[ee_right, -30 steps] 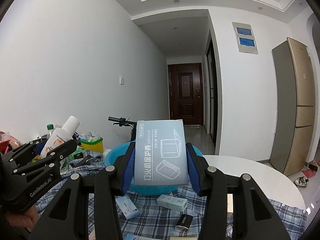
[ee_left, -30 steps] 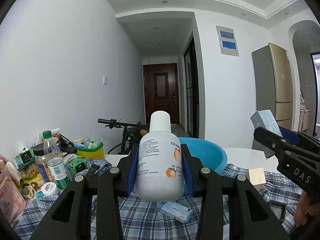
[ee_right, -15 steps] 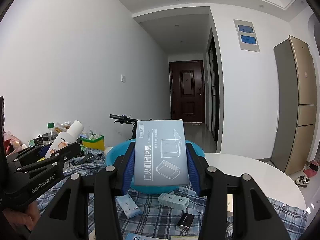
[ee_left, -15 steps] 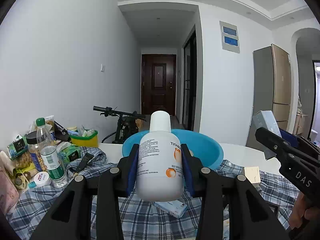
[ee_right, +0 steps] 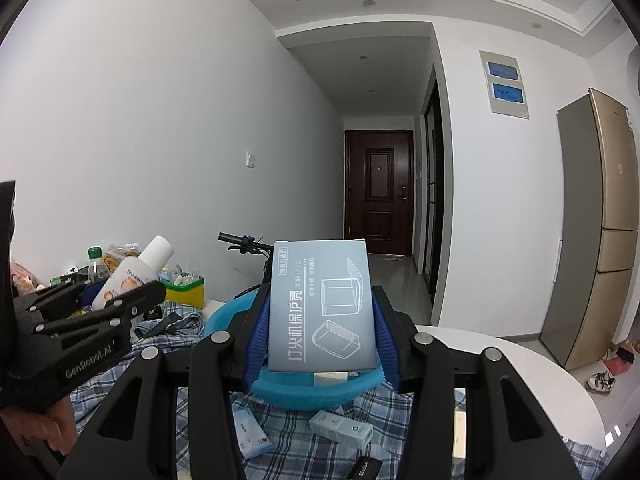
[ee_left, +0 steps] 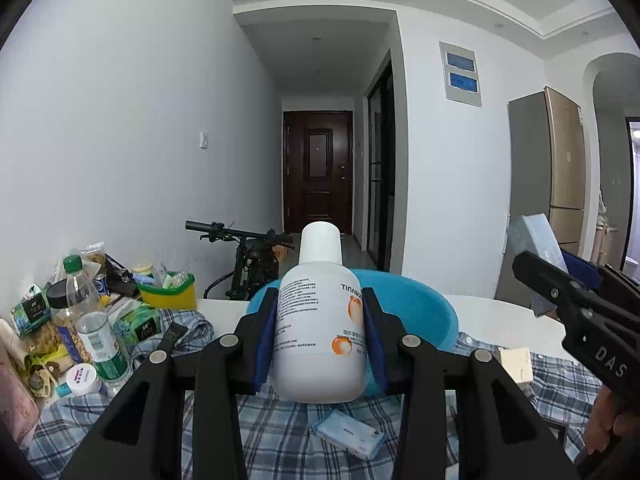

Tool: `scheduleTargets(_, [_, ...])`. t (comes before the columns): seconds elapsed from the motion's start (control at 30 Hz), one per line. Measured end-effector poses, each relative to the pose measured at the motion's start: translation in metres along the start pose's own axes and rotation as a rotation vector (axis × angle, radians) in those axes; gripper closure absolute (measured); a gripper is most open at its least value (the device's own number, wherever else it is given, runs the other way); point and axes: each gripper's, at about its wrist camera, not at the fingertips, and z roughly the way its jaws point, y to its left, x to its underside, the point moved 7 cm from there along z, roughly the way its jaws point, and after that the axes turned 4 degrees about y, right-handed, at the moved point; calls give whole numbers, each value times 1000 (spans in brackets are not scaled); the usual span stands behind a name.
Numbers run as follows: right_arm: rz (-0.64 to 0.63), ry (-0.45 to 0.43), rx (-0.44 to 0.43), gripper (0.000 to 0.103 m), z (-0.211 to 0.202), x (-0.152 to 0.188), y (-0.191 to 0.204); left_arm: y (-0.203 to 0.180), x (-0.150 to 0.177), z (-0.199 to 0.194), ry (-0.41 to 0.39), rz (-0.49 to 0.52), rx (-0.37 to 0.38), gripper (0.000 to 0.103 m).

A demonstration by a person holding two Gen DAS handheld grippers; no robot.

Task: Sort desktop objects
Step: 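Carry the grey-blue box and white bottle over the turquoise basin with both tools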

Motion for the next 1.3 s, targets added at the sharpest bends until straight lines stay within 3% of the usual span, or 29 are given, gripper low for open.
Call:
scheduleTargets(0.37, [6, 14, -18, 57, 42, -13, 3, 9, -18, 46, 38, -9, 3, 61])
scheduleTargets(1.0, [-15, 130, -33, 57, 164, -25, -13, 6, -40, 167, 93, -33, 22, 61])
scheduleTargets(1.2, [5, 171, -9, 57, 200, -24, -28, 4, -42, 214, 120, -27, 10, 61])
scheduleTargets(1.3, [17, 170, 3, 57, 216, -25, -35, 8, -47, 234, 98, -26, -32, 61])
